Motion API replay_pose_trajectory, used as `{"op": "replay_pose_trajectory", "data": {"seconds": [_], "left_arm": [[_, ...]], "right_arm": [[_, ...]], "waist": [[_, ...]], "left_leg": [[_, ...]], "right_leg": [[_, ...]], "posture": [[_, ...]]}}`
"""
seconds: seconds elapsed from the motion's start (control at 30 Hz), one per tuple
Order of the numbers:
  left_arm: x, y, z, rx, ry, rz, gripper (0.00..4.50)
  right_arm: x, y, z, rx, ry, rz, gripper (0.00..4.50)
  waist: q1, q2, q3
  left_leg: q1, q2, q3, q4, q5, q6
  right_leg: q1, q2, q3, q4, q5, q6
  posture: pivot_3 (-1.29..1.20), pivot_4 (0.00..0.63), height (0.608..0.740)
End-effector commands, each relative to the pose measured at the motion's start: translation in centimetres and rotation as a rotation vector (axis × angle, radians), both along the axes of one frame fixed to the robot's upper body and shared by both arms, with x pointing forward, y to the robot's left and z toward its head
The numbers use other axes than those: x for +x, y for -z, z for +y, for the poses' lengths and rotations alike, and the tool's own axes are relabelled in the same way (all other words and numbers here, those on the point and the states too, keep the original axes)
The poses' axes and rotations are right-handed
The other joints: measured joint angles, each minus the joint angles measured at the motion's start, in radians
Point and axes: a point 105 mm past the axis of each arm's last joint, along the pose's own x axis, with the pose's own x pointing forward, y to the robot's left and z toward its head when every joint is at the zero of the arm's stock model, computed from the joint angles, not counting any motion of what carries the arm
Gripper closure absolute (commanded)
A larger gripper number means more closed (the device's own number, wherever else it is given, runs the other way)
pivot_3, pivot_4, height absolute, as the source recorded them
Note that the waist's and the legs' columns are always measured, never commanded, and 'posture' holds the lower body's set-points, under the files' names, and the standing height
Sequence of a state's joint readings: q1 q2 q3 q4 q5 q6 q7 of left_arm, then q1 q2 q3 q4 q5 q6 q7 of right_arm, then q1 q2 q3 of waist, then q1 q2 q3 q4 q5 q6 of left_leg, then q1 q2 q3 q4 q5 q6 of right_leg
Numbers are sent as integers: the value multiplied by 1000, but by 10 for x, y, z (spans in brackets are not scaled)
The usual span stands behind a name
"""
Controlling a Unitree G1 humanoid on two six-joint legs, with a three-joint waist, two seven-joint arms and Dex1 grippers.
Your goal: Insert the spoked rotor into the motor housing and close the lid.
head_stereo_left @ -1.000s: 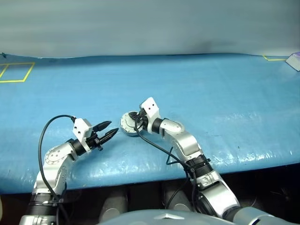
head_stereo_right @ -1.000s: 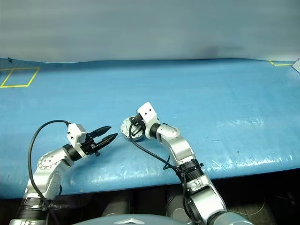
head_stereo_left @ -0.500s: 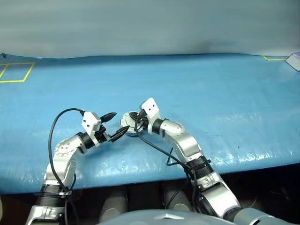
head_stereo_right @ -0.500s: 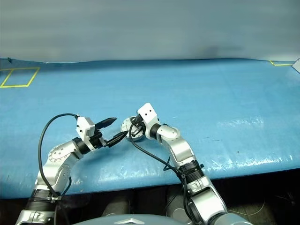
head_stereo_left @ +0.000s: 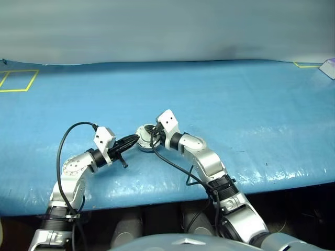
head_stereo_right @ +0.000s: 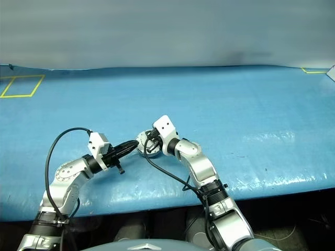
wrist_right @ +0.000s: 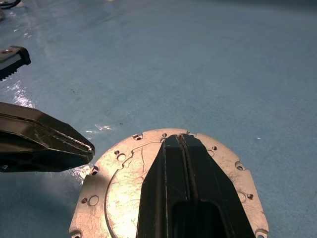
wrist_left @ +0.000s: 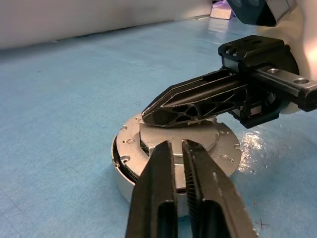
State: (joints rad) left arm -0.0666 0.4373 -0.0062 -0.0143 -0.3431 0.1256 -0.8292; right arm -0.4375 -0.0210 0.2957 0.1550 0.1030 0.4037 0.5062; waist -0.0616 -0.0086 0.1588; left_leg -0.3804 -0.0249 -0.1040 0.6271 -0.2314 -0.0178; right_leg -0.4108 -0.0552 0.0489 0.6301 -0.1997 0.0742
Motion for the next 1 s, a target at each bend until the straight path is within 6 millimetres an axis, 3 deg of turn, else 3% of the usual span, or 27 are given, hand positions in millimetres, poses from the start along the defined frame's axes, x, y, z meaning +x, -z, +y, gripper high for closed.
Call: {"op": "replay_pose_trajectory", "data": {"seconds": [0.03, 0.37, 0.7, 0.9, 1.0], "left_arm": [[4, -3, -2, 30, -1, -24, 4458], [8, 5, -1, 81, -45, -13, 4458], [4, 10, -2, 103, -27, 4, 4458], [4, 8, -3, 88, -21, -3, 4458], [4, 7, -2, 86, -22, -4, 4500]], "right_arm": [[-4, -1, 4, 15, -7, 7, 4500], [-8, -8, 10, 35, -23, -13, 4500], [-15, -62, -3, 169, 7, -150, 4500], [-17, -45, -10, 94, -6, -113, 4500], [-19, -38, -8, 71, -17, -92, 3594]], "waist": [[0, 0, 0], [0, 0, 0], [2, 0, 0], [2, 0, 0], [1, 0, 0]], "left_leg": [[0, 0, 0, 0, 0, 0], [0, 0, 0, 0, 0, 0], [0, 0, 0, 0, 0, 0], [0, 0, 0, 0, 0, 0], [0, 0, 0, 0, 0, 0]], "right_leg": [[0, 0, 0, 0, 0, 0], [0, 0, 0, 0, 0, 0], [-1, 0, 0, 0, 0, 0], [0, 0, 0, 0, 0, 0], [0, 0, 0, 0, 0, 0]], "posture": [[0, 150, 740], [0, 150, 740], [0, 150, 740], [0, 150, 740], [0, 150, 740]]}}
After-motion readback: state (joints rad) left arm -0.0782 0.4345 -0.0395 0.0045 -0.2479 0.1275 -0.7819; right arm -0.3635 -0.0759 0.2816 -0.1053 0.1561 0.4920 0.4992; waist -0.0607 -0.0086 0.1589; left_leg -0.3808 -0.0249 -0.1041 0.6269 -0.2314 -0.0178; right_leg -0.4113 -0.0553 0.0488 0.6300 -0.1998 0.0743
